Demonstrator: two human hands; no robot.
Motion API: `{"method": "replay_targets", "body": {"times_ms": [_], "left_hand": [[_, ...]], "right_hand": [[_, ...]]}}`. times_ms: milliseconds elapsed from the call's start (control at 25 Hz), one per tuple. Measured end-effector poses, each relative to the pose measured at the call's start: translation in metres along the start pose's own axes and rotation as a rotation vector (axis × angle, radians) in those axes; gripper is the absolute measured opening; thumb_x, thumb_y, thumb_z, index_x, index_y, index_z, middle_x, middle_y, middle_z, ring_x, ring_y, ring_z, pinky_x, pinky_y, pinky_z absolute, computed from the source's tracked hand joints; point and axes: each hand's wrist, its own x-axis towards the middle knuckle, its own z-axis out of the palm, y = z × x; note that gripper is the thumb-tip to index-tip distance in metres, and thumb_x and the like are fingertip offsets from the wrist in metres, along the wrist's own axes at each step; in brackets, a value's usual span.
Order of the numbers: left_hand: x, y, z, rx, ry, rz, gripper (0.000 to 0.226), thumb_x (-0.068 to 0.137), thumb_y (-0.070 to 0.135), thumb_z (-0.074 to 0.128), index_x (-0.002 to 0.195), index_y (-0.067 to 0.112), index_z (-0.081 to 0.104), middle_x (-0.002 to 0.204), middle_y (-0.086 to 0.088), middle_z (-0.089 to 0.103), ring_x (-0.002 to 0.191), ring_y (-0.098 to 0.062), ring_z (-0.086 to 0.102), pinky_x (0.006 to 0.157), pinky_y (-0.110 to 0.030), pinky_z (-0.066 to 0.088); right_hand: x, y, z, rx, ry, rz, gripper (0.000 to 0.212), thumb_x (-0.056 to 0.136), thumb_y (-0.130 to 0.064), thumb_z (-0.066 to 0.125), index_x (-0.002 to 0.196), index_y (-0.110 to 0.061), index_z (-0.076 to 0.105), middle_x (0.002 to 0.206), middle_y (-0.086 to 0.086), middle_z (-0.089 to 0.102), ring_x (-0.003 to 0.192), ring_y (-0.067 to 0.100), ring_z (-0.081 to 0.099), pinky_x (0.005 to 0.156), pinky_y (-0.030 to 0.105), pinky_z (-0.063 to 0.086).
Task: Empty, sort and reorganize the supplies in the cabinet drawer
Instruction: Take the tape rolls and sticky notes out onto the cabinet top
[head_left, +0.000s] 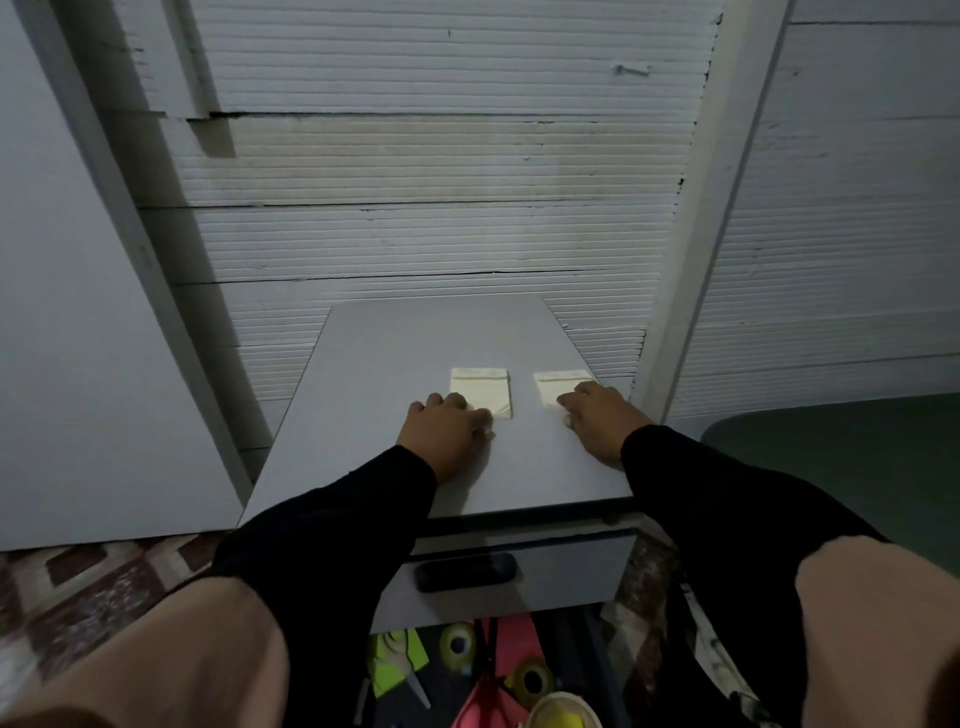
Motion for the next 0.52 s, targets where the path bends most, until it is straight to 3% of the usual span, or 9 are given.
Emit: {"method": "replay_targets", "body": {"times_ms": [200,520], "left_hand": [[0.027,0.010,0.007,-0.063,0.026,-0.009,0.035,0.097,0.038,0.036,0.126,0.027,0.054,0.130,-0.010,0.048,0.118,-0.033,0.043,0.097,-0.039,0.034],[0.039,0.024,0.015,-0.031,0.092,-0.011,0.038,0.096,0.037,0.038,0.128,0.022,0.051,0.131,-0.011,0.049,0.117,-0.034,0.044,0.094,-0.039,0.036]], "right_hand": [[0.027,0.004,-0.001,0.039,-0.015,-0.018,0.039,0.100,-0.018,0.036,0.137,-0.006,0.042,0.137,0.017,0.043,0.123,0.033,0.045,0.102,0.034,0.037],[0.038,0.004,-0.002,0.082,-0.049,-0.005,0.049,0.100,-0.029,0.038,0.146,-0.012,0.031,0.148,0.013,0.033,0.135,0.029,0.035,0.108,0.032,0.030]]}}
